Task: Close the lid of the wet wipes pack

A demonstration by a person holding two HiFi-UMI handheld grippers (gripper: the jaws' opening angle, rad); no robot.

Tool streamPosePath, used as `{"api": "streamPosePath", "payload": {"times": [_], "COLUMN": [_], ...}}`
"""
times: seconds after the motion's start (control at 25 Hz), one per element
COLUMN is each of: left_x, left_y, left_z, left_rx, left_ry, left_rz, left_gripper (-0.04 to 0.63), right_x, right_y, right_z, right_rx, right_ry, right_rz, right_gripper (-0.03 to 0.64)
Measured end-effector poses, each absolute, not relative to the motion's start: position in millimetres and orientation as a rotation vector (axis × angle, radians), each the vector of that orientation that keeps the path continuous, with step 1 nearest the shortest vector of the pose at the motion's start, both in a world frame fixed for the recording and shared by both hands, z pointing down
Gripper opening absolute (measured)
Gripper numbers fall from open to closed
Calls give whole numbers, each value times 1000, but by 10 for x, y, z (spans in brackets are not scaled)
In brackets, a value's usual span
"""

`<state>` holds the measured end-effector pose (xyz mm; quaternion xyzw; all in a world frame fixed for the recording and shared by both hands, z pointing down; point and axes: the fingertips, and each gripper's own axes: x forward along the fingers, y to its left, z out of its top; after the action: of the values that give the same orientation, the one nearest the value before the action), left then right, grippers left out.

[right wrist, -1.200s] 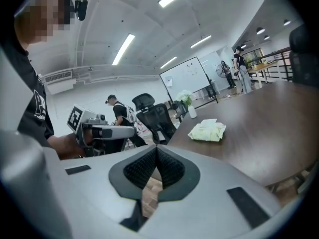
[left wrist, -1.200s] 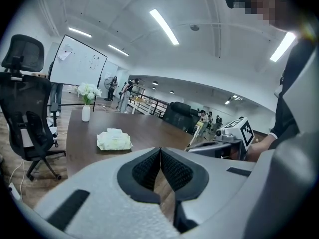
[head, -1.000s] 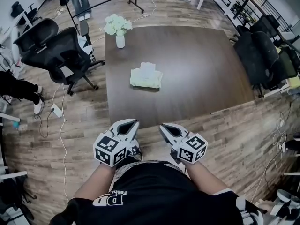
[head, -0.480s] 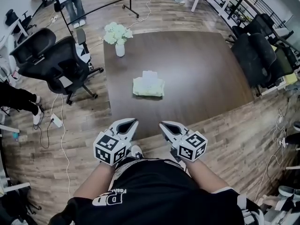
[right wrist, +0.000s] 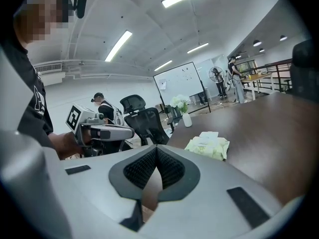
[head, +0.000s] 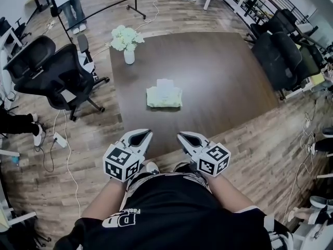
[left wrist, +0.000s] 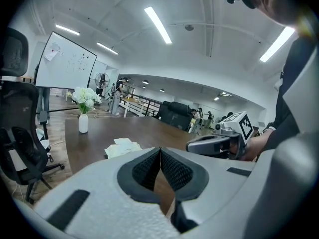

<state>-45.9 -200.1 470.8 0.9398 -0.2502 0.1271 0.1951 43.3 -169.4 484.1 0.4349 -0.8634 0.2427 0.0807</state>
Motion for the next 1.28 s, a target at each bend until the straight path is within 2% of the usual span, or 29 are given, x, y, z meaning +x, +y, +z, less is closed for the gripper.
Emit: {"api": "streamPosePath", "payload": {"times": [0.6, 1.28], "left_x": [-546, -574], "left_y": [-2145, -2507], "left_z": [4798, 4893], "left_rx": [2617, 2545], "left_ry": [-721, -867], "left_rz": [337, 363], "left_gripper": [19, 20], "right_x": [542, 827], "right_y": [-1885, -2902], "right_z": [4853, 4972], "right_rx": [1345, 1271], "right_ry": [-2542, -2534], "right_rz": [721, 688], "right_gripper": [5, 5]}}
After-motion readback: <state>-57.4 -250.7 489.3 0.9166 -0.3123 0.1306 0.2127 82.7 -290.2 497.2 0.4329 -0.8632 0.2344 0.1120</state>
